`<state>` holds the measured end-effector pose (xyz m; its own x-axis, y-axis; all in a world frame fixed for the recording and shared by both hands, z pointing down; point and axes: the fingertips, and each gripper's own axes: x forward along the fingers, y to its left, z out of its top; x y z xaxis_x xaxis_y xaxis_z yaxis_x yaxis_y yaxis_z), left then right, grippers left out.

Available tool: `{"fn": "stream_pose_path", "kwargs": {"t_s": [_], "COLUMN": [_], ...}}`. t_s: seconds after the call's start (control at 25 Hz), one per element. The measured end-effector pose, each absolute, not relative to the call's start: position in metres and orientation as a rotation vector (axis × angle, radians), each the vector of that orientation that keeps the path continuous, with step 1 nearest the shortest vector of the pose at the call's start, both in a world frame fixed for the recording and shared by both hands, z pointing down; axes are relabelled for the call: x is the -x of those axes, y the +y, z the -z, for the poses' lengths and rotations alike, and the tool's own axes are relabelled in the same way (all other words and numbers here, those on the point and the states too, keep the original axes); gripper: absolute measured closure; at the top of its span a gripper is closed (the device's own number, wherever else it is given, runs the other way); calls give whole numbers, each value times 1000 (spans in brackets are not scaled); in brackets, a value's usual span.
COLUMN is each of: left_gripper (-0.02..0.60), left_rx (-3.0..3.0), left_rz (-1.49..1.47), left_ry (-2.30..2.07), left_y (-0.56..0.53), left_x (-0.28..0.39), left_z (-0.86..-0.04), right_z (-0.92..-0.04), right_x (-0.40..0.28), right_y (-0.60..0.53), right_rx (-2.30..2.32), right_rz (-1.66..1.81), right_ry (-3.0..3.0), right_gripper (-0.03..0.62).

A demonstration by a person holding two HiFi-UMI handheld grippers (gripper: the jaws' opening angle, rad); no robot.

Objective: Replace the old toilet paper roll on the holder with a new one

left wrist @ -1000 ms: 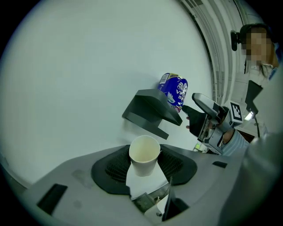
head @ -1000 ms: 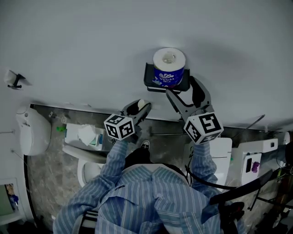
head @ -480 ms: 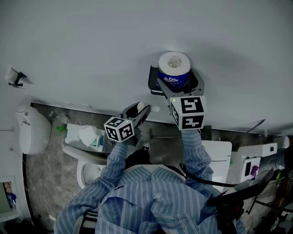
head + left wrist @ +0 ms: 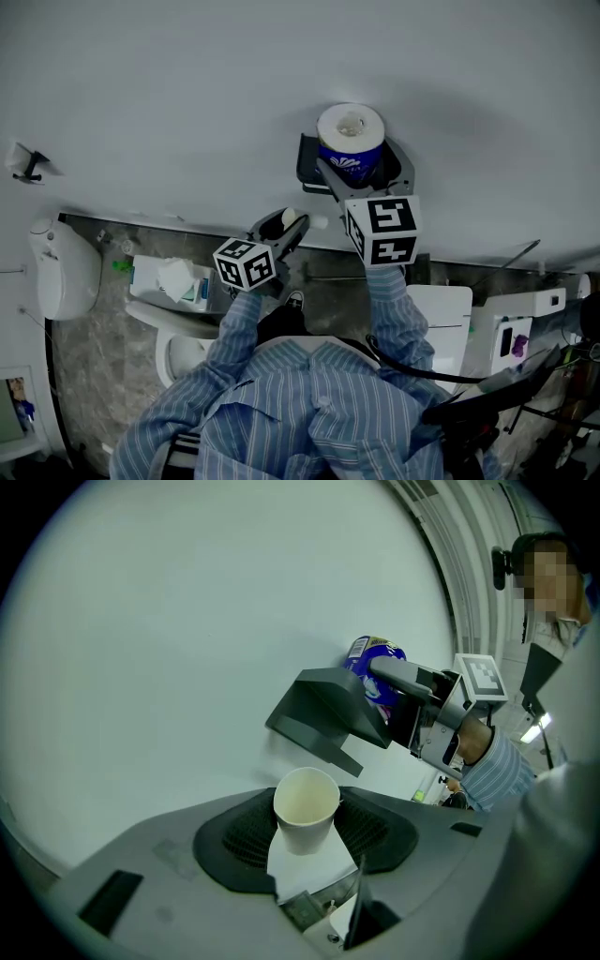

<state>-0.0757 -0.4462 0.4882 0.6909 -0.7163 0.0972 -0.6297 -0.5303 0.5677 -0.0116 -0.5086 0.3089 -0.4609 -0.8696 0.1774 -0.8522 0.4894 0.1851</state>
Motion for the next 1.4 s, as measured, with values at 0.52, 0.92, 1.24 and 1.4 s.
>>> {"fn": "stream_pose_path", "kwargs": {"t_s": [0.52,0.92,1.24,1.4], "left_gripper": [394,394,394,394], "left_rx": [-2330,-2331,-2326,-2323], "left_rz": [183,169,160,155], "left_ry": [-1015,-994,-993,-988], "left_y": [-447,-449,-447,-446], "left_x": [71,64,58,56], "left_z": [-487,-492,-494,-496], "right_z": [-260,-315,-371,-396], "right_x": [-86,-165,-169,-162], "right_y": [-485,-472,-466,-471], "right_rx": [-1734,-1955,-1934,-1892], "right_rz": [-223,-735,-1143,-1342], "right_ry": [-2773,-2769,-2749,-2735], "right_gripper": [157,157,157,157]}}
